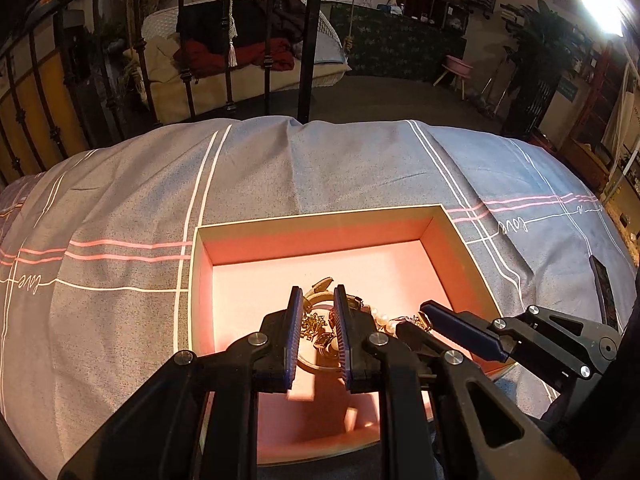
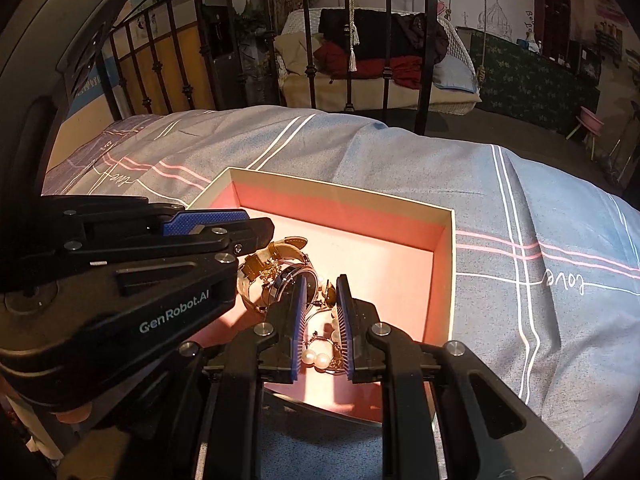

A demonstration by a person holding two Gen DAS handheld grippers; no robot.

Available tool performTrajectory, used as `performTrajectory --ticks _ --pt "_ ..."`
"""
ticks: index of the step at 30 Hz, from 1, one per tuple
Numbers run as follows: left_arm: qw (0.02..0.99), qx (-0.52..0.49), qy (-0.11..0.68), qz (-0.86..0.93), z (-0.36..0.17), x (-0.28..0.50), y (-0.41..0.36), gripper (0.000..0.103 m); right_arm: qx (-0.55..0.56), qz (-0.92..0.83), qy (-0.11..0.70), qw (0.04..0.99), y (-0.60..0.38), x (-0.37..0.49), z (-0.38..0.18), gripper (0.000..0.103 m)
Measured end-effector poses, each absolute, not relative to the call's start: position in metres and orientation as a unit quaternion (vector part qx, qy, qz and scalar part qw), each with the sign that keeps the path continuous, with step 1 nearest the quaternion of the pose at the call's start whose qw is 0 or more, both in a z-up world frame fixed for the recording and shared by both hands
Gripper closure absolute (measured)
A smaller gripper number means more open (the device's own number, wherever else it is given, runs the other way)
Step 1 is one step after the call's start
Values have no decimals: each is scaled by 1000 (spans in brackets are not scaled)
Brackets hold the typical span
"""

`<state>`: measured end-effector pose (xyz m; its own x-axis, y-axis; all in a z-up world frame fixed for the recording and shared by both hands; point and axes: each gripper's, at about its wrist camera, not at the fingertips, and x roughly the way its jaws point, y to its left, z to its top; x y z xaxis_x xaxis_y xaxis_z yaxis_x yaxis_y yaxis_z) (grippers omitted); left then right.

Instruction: Organize jewelry

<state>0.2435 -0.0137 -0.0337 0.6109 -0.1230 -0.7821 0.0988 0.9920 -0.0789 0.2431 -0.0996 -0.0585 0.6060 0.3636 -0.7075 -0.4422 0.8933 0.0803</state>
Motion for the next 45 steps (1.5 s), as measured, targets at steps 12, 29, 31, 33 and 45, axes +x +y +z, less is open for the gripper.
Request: performTrajectory --ticks 12,29,31,33,45 --pt "894 -29 443 -58 -33 247 -13 76 -56 233 384 892 -96 236 -60 87" --pt "911 -20 411 -32 -17 217 -13 7 -55 190 347 917 -108 216 -51 6" --pt "915 -12 401 -36 -14 205 -15 7 -62 183 341 920 -111 209 -52 6" --pt "923 -7 382 -39 -9 190 -16 7 -59 176 322 928 -117 197 -49 6" --pt "982 -4 190 -10 17 64 4 7 -63 121 157 978 -146 86 -20 6"
